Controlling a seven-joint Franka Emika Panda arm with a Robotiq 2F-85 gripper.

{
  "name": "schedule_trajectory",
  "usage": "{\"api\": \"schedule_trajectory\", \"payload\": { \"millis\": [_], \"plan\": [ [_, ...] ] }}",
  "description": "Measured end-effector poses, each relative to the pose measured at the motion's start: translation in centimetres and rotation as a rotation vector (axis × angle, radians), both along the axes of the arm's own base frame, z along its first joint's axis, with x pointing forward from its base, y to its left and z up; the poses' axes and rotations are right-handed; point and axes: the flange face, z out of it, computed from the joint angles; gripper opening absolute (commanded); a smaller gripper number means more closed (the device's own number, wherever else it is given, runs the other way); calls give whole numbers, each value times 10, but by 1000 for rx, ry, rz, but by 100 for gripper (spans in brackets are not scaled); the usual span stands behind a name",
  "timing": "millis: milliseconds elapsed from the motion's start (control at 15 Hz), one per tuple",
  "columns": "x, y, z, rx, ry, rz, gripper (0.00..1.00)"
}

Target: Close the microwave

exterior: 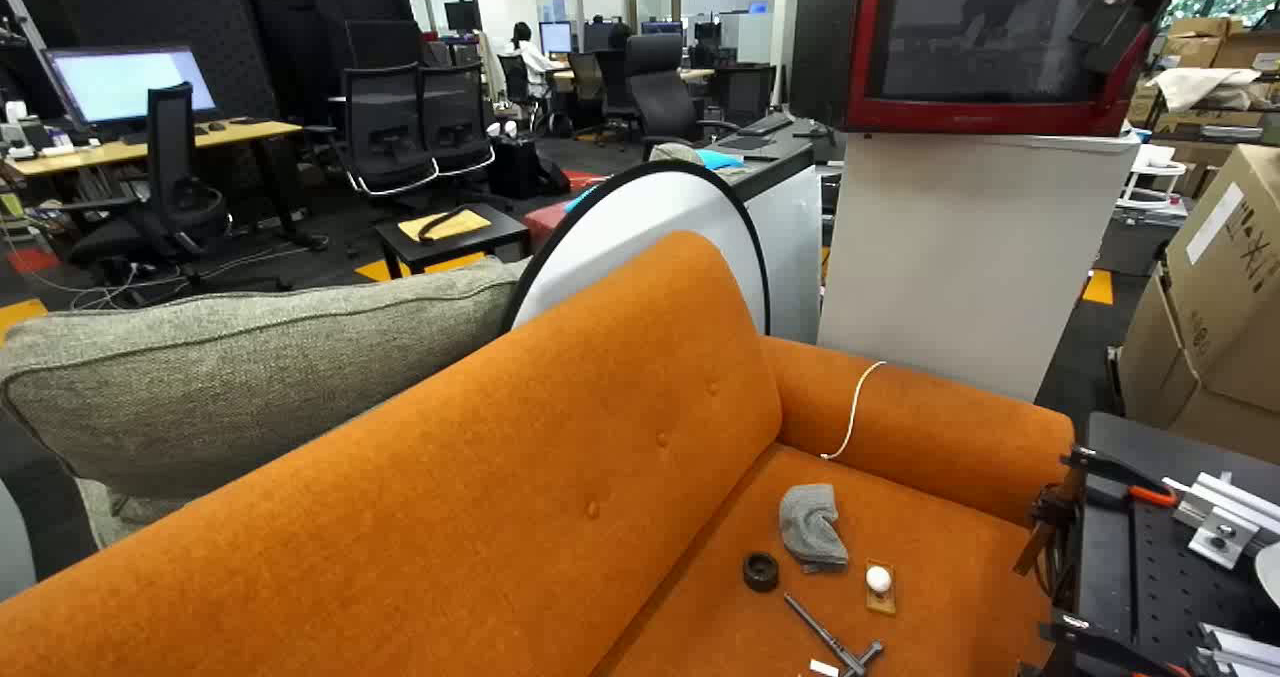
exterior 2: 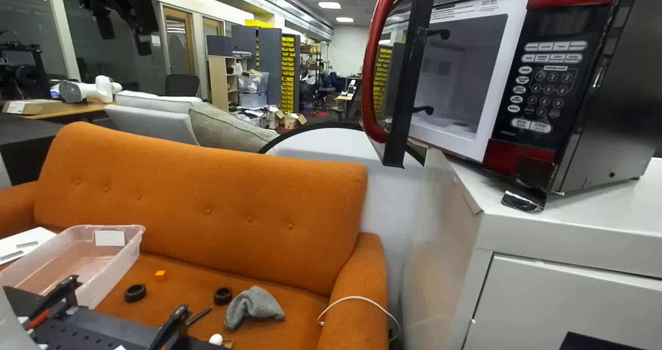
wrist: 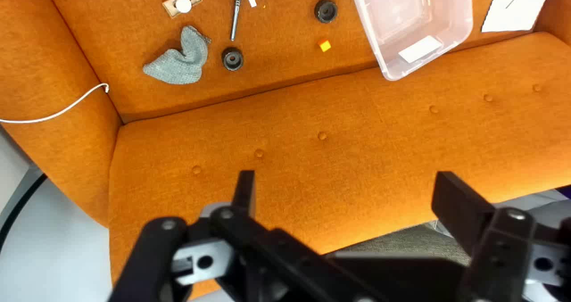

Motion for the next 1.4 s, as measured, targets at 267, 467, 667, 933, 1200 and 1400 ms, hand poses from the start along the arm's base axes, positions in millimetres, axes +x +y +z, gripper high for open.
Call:
{"api": "schedule_trajectory", "payload": {
  "millis": [267,467,667,933,1200,1400],
  "plan": [
    [0,0,0,0,0,0,100],
    [0,0,0,0,0,0,100],
    [1,-1,-1,-2,0,-3,100],
    [16,-25,3,-56,-87,-84,100],
    [22,-69,13,-149,-237,-236,100],
    [11,-94,14,-243,-298,-318,100]
  ]
}}
